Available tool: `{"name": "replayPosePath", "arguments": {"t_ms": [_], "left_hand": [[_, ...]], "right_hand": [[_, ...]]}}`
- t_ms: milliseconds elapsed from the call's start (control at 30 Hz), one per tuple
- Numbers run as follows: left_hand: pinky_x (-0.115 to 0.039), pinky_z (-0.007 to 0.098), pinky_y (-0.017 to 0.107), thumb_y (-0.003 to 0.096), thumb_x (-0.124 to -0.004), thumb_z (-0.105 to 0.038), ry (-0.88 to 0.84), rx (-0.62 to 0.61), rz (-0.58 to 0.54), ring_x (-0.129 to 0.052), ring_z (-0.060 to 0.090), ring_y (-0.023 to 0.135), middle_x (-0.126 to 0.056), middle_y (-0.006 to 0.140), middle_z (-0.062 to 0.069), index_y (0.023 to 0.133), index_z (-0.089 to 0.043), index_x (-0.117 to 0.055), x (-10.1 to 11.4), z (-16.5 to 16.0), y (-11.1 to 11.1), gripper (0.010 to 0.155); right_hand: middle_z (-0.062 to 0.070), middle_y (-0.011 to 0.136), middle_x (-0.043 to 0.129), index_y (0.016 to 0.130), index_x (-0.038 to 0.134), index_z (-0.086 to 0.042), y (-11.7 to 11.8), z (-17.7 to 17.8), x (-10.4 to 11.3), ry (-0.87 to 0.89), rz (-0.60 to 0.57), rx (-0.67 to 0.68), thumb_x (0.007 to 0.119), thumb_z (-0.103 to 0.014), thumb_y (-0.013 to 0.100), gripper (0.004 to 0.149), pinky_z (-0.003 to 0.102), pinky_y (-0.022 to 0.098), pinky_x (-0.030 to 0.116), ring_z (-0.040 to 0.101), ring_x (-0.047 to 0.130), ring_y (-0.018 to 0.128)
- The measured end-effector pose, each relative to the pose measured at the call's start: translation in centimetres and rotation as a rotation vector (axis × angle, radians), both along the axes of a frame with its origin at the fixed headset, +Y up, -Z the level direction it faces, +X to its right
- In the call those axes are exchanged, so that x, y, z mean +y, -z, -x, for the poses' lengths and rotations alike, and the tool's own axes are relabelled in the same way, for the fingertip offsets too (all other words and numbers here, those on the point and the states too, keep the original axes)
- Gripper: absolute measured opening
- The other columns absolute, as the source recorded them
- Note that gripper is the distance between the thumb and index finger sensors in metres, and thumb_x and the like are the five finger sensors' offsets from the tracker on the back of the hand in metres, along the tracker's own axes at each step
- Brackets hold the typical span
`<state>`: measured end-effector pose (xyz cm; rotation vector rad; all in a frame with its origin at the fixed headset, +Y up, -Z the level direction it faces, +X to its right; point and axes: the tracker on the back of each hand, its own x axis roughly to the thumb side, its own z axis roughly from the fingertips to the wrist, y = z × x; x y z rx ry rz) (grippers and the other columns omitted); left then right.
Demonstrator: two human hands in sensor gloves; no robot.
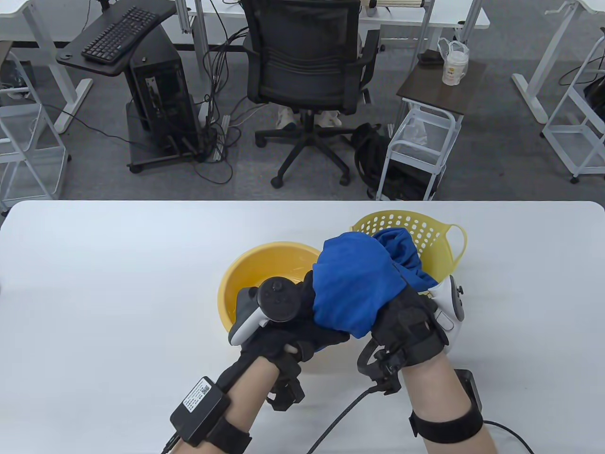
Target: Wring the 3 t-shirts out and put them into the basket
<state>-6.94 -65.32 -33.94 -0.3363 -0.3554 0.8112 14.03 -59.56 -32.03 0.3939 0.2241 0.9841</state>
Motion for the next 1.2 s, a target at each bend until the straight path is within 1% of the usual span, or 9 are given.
{"name": "replayPosePath", "arguments": {"t_ms": [167,300,433,600,700,767,967,1100,1200], "left_hand": [[-0.069,0.064,0.067,0.0586,-0.085,-0.048,-0.517,0.059,0.050,-0.063,0.052,0.103,-0.042,0.124,0.017,0.106,-0.042,-0.056,-2.4,1.8,1.7,0.056],[-0.080,0.055,0.067,0.0581,-0.087,-0.045,-0.920,0.108,0.048,-0.074,0.044,0.101,-0.051,0.123,0.009,0.102,-0.036,-0.059,-1.9,4.6,1.8,0.053],[-0.082,0.044,0.072,0.0599,-0.086,-0.044,-1.154,-0.024,-0.005,-0.079,0.030,0.101,-0.051,0.123,0.003,0.102,-0.036,-0.053,0.4,5.6,0.9,0.054],[-0.082,0.043,0.073,0.0610,-0.082,-0.048,-1.375,-0.262,0.152,-0.076,0.026,0.103,-0.052,0.122,0.003,0.105,-0.036,-0.046,1.2,3.2,-0.7,0.058],[-0.080,0.040,0.076,0.0613,-0.079,-0.050,-1.343,-0.279,0.141,-0.075,0.022,0.104,-0.053,0.121,0.003,0.107,-0.037,-0.044,1.2,2.6,-1.1,0.059],[-0.074,0.041,0.080,0.0629,-0.077,-0.050,-1.323,-0.312,0.126,-0.072,0.022,0.107,-0.049,0.123,0.002,0.108,-0.038,-0.042,1.6,2.6,-1.4,0.059],[-0.070,0.042,0.081,0.0612,-0.080,-0.050,-1.058,-0.182,-0.124,-0.065,0.027,0.110,-0.052,0.123,0.000,0.108,-0.036,-0.051,3.5,4.3,-2.5,0.056],[-0.046,0.061,0.081,0.0567,-0.081,-0.059,-0.761,-0.019,-0.283,-0.037,0.038,0.115,-0.044,0.128,0.006,0.109,-0.043,-0.056,4.3,5.3,-3.3,0.060],[-0.055,0.062,0.078,0.0554,-0.080,-0.066,-0.578,-0.038,-0.299,-0.046,0.041,0.114,-0.042,0.129,0.011,0.118,-0.040,-0.033,4.0,5.7,-2.8,0.083]], "right_hand": [[0.043,0.102,0.056,0.099,0.060,0.003,0.6,0.1,-0.4,0.003,-0.062,-0.069,0.071,-0.028,0.067,0.047,0.072,0.053,0.068,0.074,0.064,0.081],[0.043,0.104,0.051,0.095,0.067,0.008,0.7,-0.6,-0.4,-0.116,-0.110,-0.230,0.073,-0.027,0.066,0.046,0.081,0.051,0.031,0.074,0.040,0.090],[0.047,0.106,0.033,0.094,0.070,0.006,1.3,0.0,-1.6,-0.218,-0.047,-0.210,0.072,-0.030,0.067,0.046,0.086,0.041,0.023,0.079,0.021,0.084],[0.055,0.098,0.001,0.107,0.002,0.008,1.6,2.4,-3.9,-0.247,0.049,0.012,0.070,-0.059,0.066,0.104,0.090,0.040,0.049,0.088,0.029,0.076],[0.056,0.103,0.020,0.109,0.001,0.004,1.7,3.2,-4.4,-0.068,0.076,0.244,0.069,-0.060,0.067,0.102,0.067,0.042,0.083,0.075,0.077,0.069],[0.054,0.104,0.034,0.112,0.007,0.004,1.7,3.2,-4.3,-0.055,0.045,0.290,0.067,-0.059,0.069,0.097,0.062,0.041,0.085,0.074,0.077,0.067],[0.042,0.094,0.068,0.105,0.064,-0.003,2.0,1.7,-3.3,-0.013,0.026,0.108,0.078,-0.031,0.066,0.051,0.040,0.027,0.093,0.050,0.098,0.044],[0.037,0.085,0.078,0.101,0.068,-0.002,1.9,0.6,-2.1,0.059,-0.065,0.029,0.081,-0.026,0.063,0.047,0.036,0.022,0.093,0.045,0.100,0.039],[0.036,0.084,0.079,0.101,0.068,-0.003,1.4,-0.9,-0.7,0.043,-0.183,-0.132,0.083,-0.023,0.062,0.046,0.037,0.021,0.092,0.046,0.099,0.037]]}}
